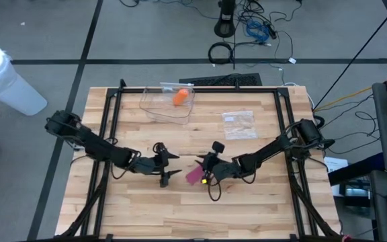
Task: Roll bandage
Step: Put the rolled pink bandage into the transparent zip bag
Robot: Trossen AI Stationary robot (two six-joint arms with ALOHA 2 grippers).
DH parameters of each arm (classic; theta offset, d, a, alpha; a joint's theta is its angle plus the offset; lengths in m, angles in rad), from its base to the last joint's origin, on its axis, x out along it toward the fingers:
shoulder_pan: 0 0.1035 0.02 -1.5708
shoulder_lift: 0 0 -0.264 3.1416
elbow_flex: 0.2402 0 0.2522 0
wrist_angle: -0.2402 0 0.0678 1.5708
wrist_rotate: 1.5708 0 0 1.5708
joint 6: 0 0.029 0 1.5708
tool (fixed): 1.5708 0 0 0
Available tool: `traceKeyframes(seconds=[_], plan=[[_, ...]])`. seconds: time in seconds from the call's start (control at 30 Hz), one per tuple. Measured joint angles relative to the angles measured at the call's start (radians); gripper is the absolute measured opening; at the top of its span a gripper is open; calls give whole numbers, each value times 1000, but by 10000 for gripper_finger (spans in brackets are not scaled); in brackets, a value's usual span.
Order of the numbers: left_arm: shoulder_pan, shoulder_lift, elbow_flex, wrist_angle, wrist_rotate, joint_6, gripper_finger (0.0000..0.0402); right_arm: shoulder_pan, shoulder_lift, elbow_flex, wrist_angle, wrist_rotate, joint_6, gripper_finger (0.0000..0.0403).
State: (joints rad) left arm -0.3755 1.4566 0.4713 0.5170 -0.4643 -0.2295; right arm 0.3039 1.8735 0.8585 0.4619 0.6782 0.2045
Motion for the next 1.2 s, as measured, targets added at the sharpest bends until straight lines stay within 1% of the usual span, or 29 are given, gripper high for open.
traceKeyframes(seconds=[0.07, 0.17, 0.3, 0.47, 0.6, 0.7, 0.8, 0.83, 0.93, 1.07, 1.2], plan=[[-17, -49, 0, -76, -40, 0, 283, -13, -10, 0, -44, -2, 27, 75], [-49, -99, 0, -148, -102, -16, 283, -25, -27, 0, -84, -2, 45, 81], [-105, -133, 0, -162, -151, -17, 283, -36, -74, 0, -173, -4, 73, 97], [-181, -171, 0, -166, -246, 1, 283, -61, -145, 0, -387, 8, 147, 127], [-228, -207, 0, -194, -318, 1, 283, -100, -164, 0, -564, 5, 209, 153], [-268, -257, 0, -179, -326, 9, 283, -131, -165, 0, -673, -22, 274, 170], [-297, -318, 0, -172, -345, 57, 283, -155, -165, 0, -744, -83, 305, 182], [-301, -335, 0, -172, -354, 76, 283, -160, -165, 0, -758, -88, 307, 186], [-299, -372, 0, -168, -378, 135, 283, -183, -165, 0, -808, -99, 303, 193], [-283, -387, 0, -169, -383, 189, 283, -228, -167, 0, -896, -99, 308, 196], [-252, -391, 0, -146, -383, 252, 283, -266, -167, 0, -909, -99, 305, 196]])
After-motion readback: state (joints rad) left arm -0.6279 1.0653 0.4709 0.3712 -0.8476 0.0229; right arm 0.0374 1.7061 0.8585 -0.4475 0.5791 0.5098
